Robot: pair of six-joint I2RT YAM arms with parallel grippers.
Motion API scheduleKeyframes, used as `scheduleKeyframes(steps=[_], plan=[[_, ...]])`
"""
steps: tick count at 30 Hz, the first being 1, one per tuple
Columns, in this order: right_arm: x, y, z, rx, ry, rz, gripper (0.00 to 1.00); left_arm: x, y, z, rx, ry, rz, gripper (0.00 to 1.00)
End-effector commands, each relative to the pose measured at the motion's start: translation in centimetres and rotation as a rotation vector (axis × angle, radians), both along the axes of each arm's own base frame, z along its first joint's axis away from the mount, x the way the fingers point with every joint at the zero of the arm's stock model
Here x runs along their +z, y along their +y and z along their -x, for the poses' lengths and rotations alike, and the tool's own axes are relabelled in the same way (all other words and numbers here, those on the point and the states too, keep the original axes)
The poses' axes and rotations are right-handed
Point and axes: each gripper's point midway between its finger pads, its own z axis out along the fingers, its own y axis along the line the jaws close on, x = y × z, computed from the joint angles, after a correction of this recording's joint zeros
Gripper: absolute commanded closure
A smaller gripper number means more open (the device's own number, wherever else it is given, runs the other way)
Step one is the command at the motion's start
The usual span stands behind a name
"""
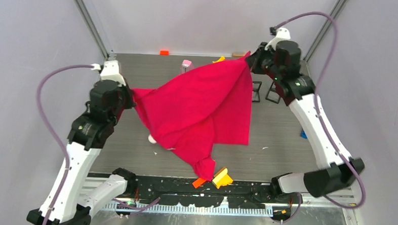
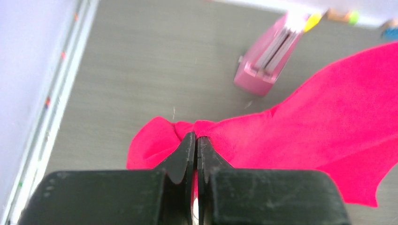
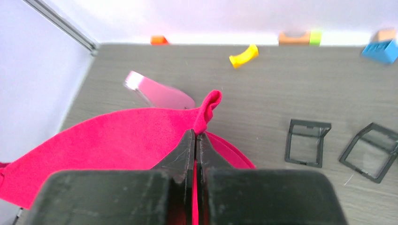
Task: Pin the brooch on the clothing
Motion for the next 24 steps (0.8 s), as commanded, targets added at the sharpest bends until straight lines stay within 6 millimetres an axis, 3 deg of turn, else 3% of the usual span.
scheduleKeyframes(steps=[1, 6, 9, 11, 13, 18, 21, 24], plan=[[9.9, -1.4, 4.1, -0.001, -0.249, -0.06, 0.99, 11.0, 2.3, 1.8, 0.016, -0.285, -0.068, 1.0], [18.0, -2.6, 10.5, 0.059, -0.466, -0.095, 0.99, 21.0, 3.0, 5.4, -0.036, -0.525, -0.084, 1.0], [22.2, -3.0, 14.3, 0.1, -0.592, -0.126, 0.99, 26.1, 3.1, 8.4, -0.085, -0.643, -0.08, 1.0], [24.7, -3.6, 17.1, 0.12, -0.677, -0.146, 0.99, 28.5, 3.1, 10.2, -0.116, -0.703, -0.085, 1.0], [27.0, -4.3, 20.3, 0.134, -0.763, -0.165, 0.99, 30.4, 3.2, 11.7, -0.134, -0.752, -0.087, 1.0], [30.0, -5.4, 25.0, 0.158, -0.876, -0.189, 0.99, 34.1, 3.9, 15.1, -0.145, -0.867, -0.076, 1.0], [30.8, -5.6, 26.7, 0.171, -0.908, -0.202, 0.99, 35.5, 4.1, 16.1, -0.148, -0.909, -0.067, 1.0], [30.8, -6.1, 26.6, 0.144, -0.917, -0.2, 0.99, 36.2, 3.9, 15.7, -0.149, -0.926, -0.064, 1.0]])
